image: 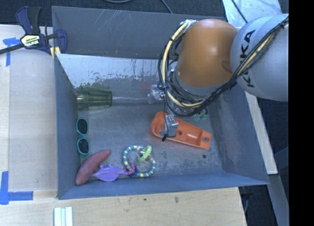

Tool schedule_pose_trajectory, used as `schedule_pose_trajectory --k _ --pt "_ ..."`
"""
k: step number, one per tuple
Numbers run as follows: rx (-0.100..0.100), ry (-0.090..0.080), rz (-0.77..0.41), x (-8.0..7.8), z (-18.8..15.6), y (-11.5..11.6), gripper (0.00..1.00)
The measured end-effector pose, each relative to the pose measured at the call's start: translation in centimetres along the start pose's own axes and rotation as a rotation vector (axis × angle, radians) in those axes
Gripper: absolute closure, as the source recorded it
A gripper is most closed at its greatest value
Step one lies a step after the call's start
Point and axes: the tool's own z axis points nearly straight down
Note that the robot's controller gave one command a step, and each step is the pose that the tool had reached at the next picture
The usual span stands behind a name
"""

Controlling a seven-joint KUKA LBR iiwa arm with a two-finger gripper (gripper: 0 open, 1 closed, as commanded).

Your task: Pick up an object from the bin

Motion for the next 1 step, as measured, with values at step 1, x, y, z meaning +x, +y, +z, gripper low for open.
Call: schedule_pose_trajectory --k 1 --pt "-0.001 -0.008 -0.134 -0.91 4.67 -2.50 0.00"
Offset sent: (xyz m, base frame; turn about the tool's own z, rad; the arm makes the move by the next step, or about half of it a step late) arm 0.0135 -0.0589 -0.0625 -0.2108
